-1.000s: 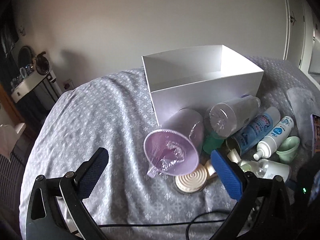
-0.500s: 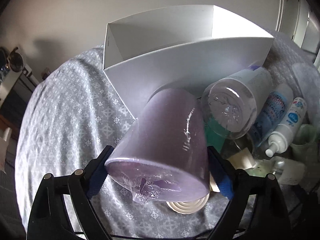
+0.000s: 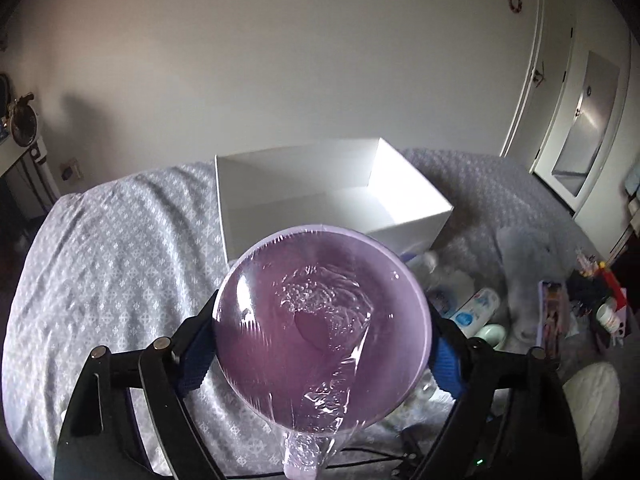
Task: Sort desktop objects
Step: 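Lower the lavender cup into the white box and open the left gripper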
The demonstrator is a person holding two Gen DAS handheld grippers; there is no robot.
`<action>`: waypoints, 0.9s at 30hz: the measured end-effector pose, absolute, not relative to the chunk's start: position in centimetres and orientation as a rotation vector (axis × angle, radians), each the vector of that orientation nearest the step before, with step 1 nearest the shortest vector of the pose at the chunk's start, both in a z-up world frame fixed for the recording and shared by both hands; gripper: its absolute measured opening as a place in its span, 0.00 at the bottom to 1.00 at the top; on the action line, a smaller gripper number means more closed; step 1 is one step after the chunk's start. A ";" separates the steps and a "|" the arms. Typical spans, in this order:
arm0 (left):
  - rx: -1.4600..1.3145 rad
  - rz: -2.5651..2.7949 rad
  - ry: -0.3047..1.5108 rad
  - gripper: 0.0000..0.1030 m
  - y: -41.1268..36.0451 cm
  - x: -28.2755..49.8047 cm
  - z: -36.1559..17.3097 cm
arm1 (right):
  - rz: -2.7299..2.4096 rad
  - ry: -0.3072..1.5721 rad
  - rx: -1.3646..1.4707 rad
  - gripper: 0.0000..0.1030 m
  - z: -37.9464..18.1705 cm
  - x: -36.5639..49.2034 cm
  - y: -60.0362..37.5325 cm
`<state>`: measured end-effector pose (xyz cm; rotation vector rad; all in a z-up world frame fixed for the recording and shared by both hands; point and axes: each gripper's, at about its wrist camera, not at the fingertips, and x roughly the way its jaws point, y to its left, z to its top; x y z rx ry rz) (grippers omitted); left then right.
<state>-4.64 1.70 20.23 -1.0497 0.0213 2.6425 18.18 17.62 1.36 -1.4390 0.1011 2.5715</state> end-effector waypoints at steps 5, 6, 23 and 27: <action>-0.924 2.681 -0.114 0.85 2.6 -7.5 24.1 | 2.572 0.101 -1.440 1.00 1.4 18.1 17.7; -0.916 2.698 -0.131 0.85 2.8 -8.3 24.4 | 2.573 0.101 -1.438 1.00 1.4 18.2 17.7; -1.112 2.901 -0.081 0.94 5.8 -16.4 18.3 | 2.578 0.101 -1.409 1.00 1.4 17.0 18.1; -1.034 2.929 -0.035 0.99 5.3 -13.4 19.1 | 2.579 0.099 -1.398 1.00 1.4 17.3 17.9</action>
